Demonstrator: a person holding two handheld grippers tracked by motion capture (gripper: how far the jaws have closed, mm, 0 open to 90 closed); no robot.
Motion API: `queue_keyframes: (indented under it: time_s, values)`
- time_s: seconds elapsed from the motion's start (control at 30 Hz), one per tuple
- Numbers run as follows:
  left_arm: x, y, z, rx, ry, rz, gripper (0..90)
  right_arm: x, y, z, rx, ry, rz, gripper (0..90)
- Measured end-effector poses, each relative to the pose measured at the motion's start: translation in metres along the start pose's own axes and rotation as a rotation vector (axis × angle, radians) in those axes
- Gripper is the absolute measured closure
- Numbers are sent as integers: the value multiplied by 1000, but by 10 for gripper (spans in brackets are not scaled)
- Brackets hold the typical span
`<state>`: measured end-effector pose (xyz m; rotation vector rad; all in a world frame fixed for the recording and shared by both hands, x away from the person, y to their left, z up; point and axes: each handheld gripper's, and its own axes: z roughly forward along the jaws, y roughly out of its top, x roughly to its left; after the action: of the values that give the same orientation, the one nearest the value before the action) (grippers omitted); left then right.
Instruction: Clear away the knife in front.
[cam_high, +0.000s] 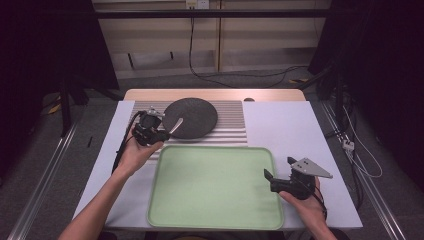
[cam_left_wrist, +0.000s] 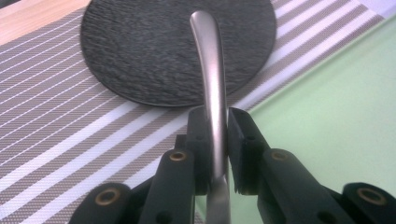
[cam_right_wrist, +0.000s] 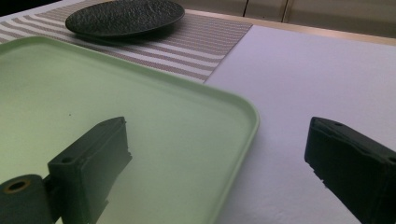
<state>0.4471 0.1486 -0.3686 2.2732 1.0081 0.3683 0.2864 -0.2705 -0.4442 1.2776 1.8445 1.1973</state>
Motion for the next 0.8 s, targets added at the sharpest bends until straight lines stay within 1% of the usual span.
queue_keyframes:
  time_s: [0.1,0.17,0.27,0.3,0.33,0.4,0.5,0.57,0.6,0.7,0.77,0.8]
  values:
    - [-6,0,-2,-2,-10,8,797,1,0,-1,-1,0,-1,67]
    - [-11,0,-3,11,7,10,797,1,0,-1,-1,0,-1,67]
    - [-16,-1,-4,1,-7,11,797,1,0,-1,-2,-1,-1,67]
    - [-18,-2,-4,4,4,17,797,1,0,-1,-2,-1,-1,67]
    - [-19,-2,-4,5,2,22,797,1,0,-1,0,-2,0,67]
    - [-21,-4,-4,5,-8,20,797,1,0,-1,0,-1,-2,67]
    - [-26,-5,-3,4,-3,16,797,1,0,-1,-1,-3,-1,66]
    - [-28,-6,-4,3,-16,10,797,1,0,-1,-1,-2,-1,66]
    - [-29,-6,-5,7,-15,11,797,1,0,-1,-1,-1,-2,67]
    - [-34,-8,-8,17,-9,28,797,1,0,-2,-2,-1,-1,66]
    - [-36,-10,-9,18,-18,31,797,1,1,-2,-3,-1,-1,66]
    - [-37,-10,-8,14,-27,26,797,1,1,-2,-3,-1,-1,66]
